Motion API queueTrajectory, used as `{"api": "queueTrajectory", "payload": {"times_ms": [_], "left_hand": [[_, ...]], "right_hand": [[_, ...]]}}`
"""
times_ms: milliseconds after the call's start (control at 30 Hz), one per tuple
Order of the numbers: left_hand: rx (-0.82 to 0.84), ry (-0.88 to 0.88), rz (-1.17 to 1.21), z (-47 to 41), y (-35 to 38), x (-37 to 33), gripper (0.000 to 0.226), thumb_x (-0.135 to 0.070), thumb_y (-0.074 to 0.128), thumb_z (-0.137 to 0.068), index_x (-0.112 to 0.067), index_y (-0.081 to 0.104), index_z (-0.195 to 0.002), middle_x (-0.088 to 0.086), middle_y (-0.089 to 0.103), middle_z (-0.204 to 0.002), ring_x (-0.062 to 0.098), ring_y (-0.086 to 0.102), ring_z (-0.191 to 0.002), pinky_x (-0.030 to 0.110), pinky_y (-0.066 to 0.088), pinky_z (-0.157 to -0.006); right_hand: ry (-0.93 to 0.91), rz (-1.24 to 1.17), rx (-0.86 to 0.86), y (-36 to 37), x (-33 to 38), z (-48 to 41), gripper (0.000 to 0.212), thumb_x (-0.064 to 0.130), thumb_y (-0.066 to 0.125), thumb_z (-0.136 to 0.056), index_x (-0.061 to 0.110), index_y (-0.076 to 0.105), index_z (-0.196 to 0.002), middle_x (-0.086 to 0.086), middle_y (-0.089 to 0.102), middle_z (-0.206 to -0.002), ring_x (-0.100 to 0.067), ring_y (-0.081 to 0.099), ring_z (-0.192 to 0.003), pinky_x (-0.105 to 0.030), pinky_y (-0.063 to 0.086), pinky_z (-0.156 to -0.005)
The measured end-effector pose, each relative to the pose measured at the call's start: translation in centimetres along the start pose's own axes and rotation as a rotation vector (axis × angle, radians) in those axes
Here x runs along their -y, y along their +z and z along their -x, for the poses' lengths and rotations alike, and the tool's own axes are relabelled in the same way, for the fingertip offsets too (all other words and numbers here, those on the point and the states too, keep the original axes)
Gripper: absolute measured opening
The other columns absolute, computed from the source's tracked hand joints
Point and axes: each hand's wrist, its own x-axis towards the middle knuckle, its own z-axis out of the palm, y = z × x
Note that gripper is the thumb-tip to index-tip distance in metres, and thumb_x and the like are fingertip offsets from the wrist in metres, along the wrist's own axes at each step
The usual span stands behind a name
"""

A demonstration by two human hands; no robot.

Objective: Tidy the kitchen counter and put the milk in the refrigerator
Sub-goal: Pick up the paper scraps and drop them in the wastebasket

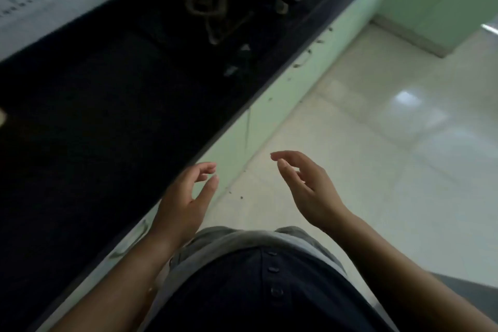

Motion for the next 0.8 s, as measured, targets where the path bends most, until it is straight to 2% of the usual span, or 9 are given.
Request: {"api": "queueTrajectory", "payload": {"times_ms": [133, 267, 400, 567, 667, 800], "left_hand": [[0.208, 0.082, -0.021, -2.1, 7.6, -5.2, 0.047, -0.064, 0.037, -0.076, -0.039, 0.056, -0.110, -0.022, 0.060, -0.114, -0.013, 0.050, -0.105, 0.010, 0.037, -0.080], [0.375, 0.122, -0.064, -3.3, 12.3, -9.0, 0.047, -0.064, 0.038, -0.075, -0.040, 0.056, -0.111, -0.023, 0.061, -0.112, -0.014, 0.052, -0.103, 0.012, 0.039, -0.079], [0.476, 0.161, -0.110, -4.7, 15.2, -11.4, 0.046, -0.062, 0.039, -0.074, -0.039, 0.058, -0.109, -0.023, 0.063, -0.106, -0.012, 0.054, -0.100, 0.014, 0.041, -0.079], [0.557, 0.137, -0.124, -9.3, 19.6, -13.7, 0.039, -0.060, 0.042, -0.073, -0.040, 0.060, -0.102, -0.022, 0.066, -0.101, -0.007, 0.058, -0.098, 0.013, 0.041, -0.081], [0.598, 0.170, -0.151, -13.8, 22.8, -15.6, 0.041, -0.060, 0.041, -0.075, -0.039, 0.059, -0.105, -0.019, 0.065, -0.105, -0.009, 0.057, -0.099, 0.016, 0.041, -0.082], [0.643, 0.231, -0.190, -22.0, 27.5, -20.2, 0.047, -0.063, 0.039, -0.075, -0.038, 0.057, -0.110, -0.021, 0.062, -0.109, -0.010, 0.054, -0.101, 0.014, 0.041, -0.079]], "right_hand": [[0.055, -0.044, -0.237, -6.7, -4.3, 3.8, 0.034, 0.045, 0.041, -0.089, 0.026, 0.061, -0.109, 0.016, 0.060, -0.110, 0.005, 0.054, -0.103, -0.011, 0.043, -0.084], [0.138, -0.124, -0.415, -10.7, -8.4, 7.7, 0.035, 0.044, 0.040, -0.088, 0.024, 0.063, -0.106, 0.016, 0.062, -0.109, 0.001, 0.056, -0.104, -0.010, 0.042, -0.082], [0.228, -0.158, -0.488, -12.9, -11.5, 9.1, 0.038, 0.046, 0.039, -0.087, 0.024, 0.062, -0.107, 0.017, 0.062, -0.110, 0.001, 0.056, -0.106, -0.009, 0.041, -0.083], [0.295, -0.179, -0.555, -16.8, -14.4, 6.0, 0.037, 0.046, 0.038, -0.087, 0.025, 0.061, -0.107, 0.016, 0.062, -0.108, 0.003, 0.055, -0.103, -0.007, 0.040, -0.082], [0.304, -0.163, -0.562, -20.2, -15.9, 2.2, 0.037, 0.047, 0.037, -0.088, 0.025, 0.061, -0.107, 0.017, 0.061, -0.108, 0.002, 0.055, -0.103, -0.008, 0.041, -0.082], [0.297, -0.115, -0.602, -26.0, -17.5, -4.3, 0.038, 0.047, 0.036, -0.088, 0.024, 0.062, -0.105, 0.018, 0.061, -0.106, 0.003, 0.055, -0.102, -0.008, 0.040, -0.081]]}}
